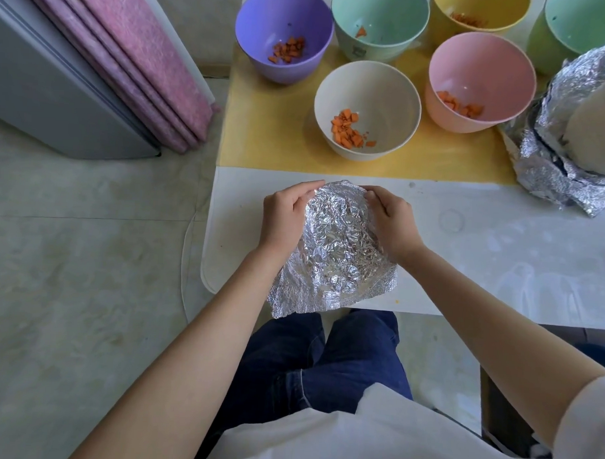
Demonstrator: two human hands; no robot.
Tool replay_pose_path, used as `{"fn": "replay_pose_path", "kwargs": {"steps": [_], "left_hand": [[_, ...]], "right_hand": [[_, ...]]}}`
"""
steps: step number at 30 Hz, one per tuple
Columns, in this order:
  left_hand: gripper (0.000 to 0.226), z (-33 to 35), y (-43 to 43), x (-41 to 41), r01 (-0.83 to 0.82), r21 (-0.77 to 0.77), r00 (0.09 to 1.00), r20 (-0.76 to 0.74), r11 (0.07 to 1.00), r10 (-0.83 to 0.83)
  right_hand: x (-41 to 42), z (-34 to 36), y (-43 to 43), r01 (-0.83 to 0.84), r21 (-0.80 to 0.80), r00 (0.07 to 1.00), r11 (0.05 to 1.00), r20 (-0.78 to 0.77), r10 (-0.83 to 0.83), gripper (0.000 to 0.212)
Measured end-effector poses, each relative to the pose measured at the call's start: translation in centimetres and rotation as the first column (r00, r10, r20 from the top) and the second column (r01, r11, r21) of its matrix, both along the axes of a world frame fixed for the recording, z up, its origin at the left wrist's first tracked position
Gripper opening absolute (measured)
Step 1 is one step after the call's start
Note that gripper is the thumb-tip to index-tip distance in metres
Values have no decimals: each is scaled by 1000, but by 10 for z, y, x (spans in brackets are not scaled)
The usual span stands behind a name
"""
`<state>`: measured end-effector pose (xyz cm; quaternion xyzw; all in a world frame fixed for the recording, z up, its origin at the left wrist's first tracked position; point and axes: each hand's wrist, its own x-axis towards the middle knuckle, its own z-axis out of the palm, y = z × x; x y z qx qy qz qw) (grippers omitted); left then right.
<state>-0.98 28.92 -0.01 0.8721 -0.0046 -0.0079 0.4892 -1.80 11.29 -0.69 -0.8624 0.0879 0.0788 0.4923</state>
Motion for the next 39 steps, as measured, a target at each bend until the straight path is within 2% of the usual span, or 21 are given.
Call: {"fn": "replay_pose_path", "kwargs": {"steps": [4, 6, 7, 9, 14, 15, 17, 19, 21, 23, 26, 28, 30, 31, 34, 39], "left_hand": [[31, 4, 2, 1, 105, 10, 992, -78, 994, -104], [37, 7, 3, -2, 157, 186, 988, -39, 970, -153], [39, 10, 3, -7, 154, 308, 986, 16, 939, -167], [45, 19, -2, -28, 136, 452, 981, 62, 881, -183], [57, 7, -13, -76, 122, 649, 992, -55, 751, -114], [57, 4, -11, -76, 127, 633, 992, -98, 763, -84], [56, -1, -7, -72, 126, 517, 989, -129, 847, -68], [53, 2, -3, -68, 57, 305, 991, -133, 951, -16], [52, 5, 2, -66, -92, 74, 977, -187, 993, 104], [49, 9, 9, -65, -258, -19, 938, -246, 966, 246], [45, 8, 22, -60, -460, -97, 817, -436, 883, 377], [33, 4, 30, -55, -548, -173, 715, -604, 819, 351], [25, 4, 34, -53, -604, -238, 643, -709, 761, 289], [24, 4, 35, -53, -614, -265, 636, -724, 743, 268], [21, -2, 38, -52, -581, -304, 696, -667, 755, 267], [23, -7, 32, -52, -536, -256, 706, -658, 805, 261]], "right_hand": [[0, 0, -1, -21, -51, 1000, 998, -2, 21, 28], [0, 1, 0, -25, -58, 1000, 998, -4, 25, 29], [-1, 2, 1, -24, -59, 1000, 998, -1, 24, 29], [-4, 3, 0, -1, -54, 1000, 999, 7, 2, 30], [-18, 5, 5, 102, -74, 995, 992, 28, -100, 29], [-22, 5, 5, 116, -82, 993, 990, 27, -114, 29], [-29, 5, 6, 141, -70, 990, 988, 16, -140, 28], [-36, 5, 6, 163, -63, 987, 985, 9, -163, 27], [-40, 6, 6, 173, -74, 985, 982, -10, -174, 26], [-42, 6, 4, 116, -117, 993, 986, -14, -118, 34], [-35, 7, 2, -53, -296, 979, 954, 175, 109, 43], [-22, 6, 3, -158, -394, 936, 906, 233, 264, 42], [-8, 4, 5, -221, -422, 915, 879, 222, 336, 41], [-3, 4, 6, -233, -423, 917, 875, 205, 343, 39], [4, 3, 9, -229, -407, 937, 885, 153, 313, 32], [4, 7, 8, -222, -373, 945, 901, 147, 293, 31]]}}
